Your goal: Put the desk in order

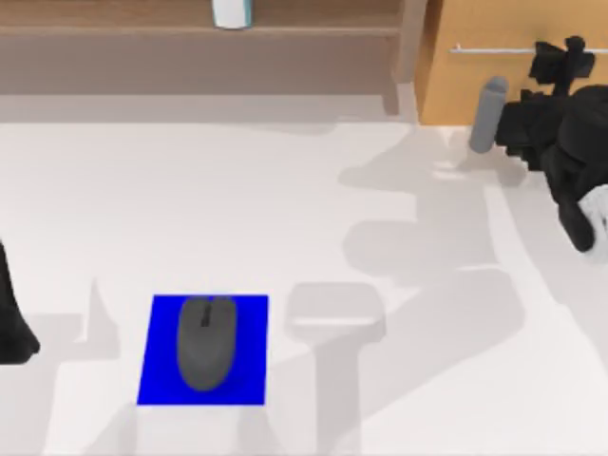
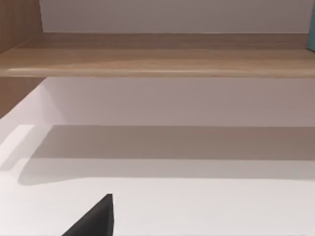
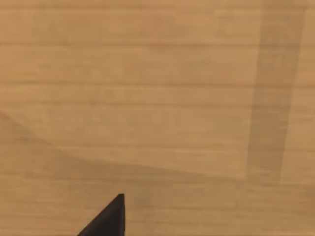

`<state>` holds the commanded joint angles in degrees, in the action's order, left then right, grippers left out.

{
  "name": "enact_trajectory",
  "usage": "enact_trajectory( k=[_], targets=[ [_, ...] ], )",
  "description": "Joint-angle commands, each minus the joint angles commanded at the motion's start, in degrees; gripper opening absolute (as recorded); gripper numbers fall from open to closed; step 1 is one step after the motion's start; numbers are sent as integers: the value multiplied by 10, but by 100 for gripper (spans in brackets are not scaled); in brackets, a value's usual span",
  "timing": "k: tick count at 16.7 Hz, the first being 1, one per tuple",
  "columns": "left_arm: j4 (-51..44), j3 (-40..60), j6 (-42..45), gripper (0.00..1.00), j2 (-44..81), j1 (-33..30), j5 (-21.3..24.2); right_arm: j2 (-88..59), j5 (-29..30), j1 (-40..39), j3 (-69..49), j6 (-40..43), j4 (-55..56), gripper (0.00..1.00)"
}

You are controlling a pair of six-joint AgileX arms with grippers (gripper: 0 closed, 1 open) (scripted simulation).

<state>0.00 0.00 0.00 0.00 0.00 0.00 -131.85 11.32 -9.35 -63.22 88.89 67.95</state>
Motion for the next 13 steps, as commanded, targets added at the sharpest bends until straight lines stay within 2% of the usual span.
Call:
enact_trajectory(
  k=[13],
  targets=[
    [0,0,0,100,0,0,0,42,9,-13,109,-6,54,100]
  ],
)
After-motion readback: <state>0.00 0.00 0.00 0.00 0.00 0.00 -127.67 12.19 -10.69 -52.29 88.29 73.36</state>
